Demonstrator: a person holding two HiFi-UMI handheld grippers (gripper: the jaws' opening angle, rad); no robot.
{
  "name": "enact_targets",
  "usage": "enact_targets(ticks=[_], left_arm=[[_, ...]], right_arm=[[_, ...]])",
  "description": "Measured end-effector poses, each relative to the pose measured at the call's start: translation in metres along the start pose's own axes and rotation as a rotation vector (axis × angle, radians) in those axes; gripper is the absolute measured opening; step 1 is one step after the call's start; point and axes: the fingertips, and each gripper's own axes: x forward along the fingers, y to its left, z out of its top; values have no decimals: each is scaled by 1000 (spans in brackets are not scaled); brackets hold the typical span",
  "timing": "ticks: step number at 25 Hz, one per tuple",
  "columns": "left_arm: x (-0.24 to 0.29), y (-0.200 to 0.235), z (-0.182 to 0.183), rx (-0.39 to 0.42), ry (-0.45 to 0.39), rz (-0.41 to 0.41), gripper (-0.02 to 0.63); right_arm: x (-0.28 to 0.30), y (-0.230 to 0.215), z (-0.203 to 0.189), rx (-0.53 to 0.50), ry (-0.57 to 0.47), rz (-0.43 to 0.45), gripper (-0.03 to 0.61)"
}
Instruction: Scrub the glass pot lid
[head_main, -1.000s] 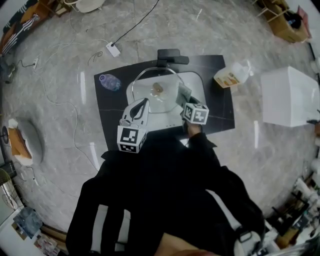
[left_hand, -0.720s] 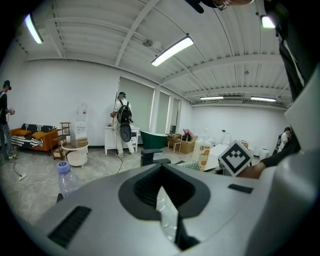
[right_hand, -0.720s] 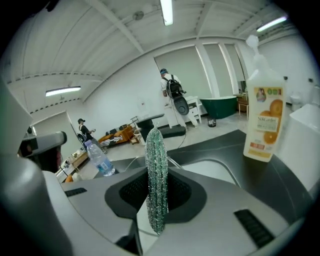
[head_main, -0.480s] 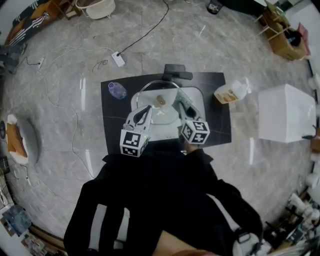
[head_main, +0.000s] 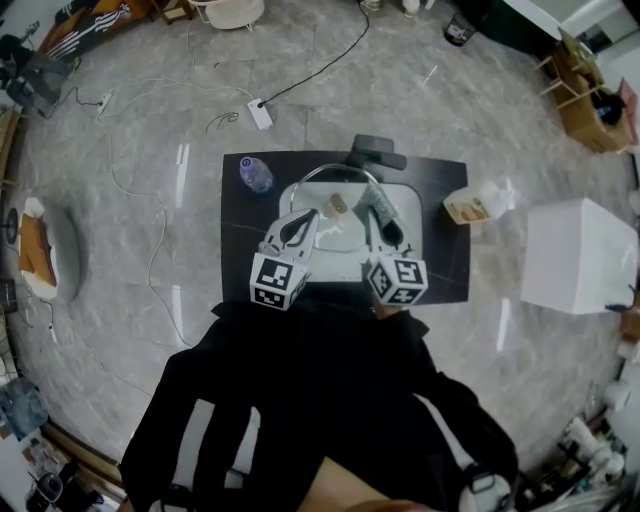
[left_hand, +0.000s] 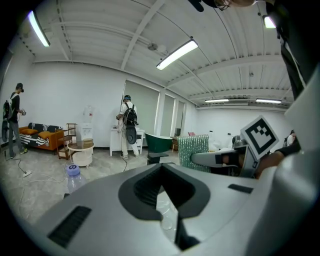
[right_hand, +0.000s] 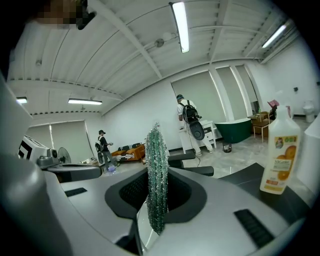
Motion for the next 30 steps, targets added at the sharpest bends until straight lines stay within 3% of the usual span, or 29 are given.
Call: enact_targets(ticks=[30], left_arm=[[-17, 3, 5, 5, -18, 14, 2]], right_arm=[[-13, 18, 7, -29, -16, 18, 66]])
